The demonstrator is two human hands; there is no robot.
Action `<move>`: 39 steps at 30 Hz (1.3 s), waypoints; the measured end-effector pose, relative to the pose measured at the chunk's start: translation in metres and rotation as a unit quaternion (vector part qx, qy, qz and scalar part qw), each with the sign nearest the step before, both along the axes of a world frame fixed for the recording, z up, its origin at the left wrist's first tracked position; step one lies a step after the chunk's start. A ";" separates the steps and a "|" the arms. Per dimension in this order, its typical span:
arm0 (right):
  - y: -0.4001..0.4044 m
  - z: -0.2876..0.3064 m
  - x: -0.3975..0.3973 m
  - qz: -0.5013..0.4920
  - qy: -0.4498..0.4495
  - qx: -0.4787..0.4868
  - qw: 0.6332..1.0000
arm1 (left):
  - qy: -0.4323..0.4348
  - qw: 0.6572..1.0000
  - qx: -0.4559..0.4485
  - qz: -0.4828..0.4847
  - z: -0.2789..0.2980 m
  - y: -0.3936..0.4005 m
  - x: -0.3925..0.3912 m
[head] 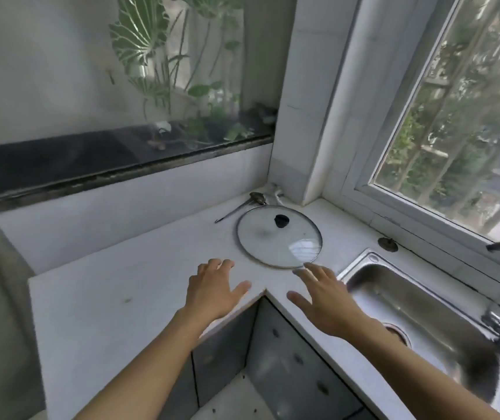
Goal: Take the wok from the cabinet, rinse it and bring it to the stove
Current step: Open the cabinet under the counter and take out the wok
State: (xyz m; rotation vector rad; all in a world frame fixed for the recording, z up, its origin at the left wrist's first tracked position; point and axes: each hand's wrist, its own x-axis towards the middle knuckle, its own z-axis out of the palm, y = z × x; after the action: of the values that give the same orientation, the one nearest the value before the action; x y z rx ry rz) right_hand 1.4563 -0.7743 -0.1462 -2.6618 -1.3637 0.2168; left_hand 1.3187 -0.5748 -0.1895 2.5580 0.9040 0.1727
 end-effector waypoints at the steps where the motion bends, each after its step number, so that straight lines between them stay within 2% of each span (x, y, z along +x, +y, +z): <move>1: 0.012 -0.004 0.001 0.018 0.012 -0.002 1.000 | 0.003 1.000 -0.001 0.019 -0.002 0.008 -0.004; 7: 0.072 -0.042 0.027 0.131 0.062 -0.019 0.989 | 0.040 0.989 -0.024 0.143 -0.025 0.022 -0.030; 15: 0.119 -0.088 0.040 0.283 0.082 -0.075 0.953 | 0.087 0.952 -0.054 0.290 -0.050 -0.018 -0.062; 21: 0.127 -0.104 0.022 0.321 0.094 -0.092 0.938 | 0.061 0.923 -0.130 0.356 -0.063 -0.049 -0.082; 28: 0.134 -0.132 0.001 0.335 0.092 -0.115 0.931 | -0.015 0.905 -0.184 0.384 -0.094 -0.066 -0.107; 30: 0.135 -0.145 -0.002 0.339 0.094 -0.117 0.929 | -0.055 0.886 -0.233 0.398 -0.105 -0.068 -0.112; 32: 0.138 -0.157 -0.002 0.343 0.099 -0.120 0.926 | -0.117 0.848 -0.300 0.421 -0.117 -0.068 -0.111; 34: 0.143 -0.170 -0.002 0.346 0.103 -0.120 0.925 | -0.192 0.786 -0.374 0.454 -0.126 -0.068 -0.106; 35: 0.145 -0.177 -0.001 0.345 0.106 -0.120 0.925 | -0.242 0.735 -0.419 0.475 -0.132 -0.066 -0.102; 37: 0.150 -0.189 0.000 0.346 0.104 -0.116 0.925 | -0.350 0.605 -0.501 0.511 -0.145 -0.063 -0.092; 39: 0.156 -0.202 0.002 0.346 0.093 -0.100 0.928 | -0.431 0.499 -0.531 0.533 -0.162 -0.061 -0.081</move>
State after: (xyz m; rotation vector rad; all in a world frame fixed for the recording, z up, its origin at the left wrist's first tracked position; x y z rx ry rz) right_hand 1.4580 -0.6181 -0.3477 -2.0981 -2.2481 0.6906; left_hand 1.2372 -0.6363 -0.3512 0.3278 1.3240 0.8169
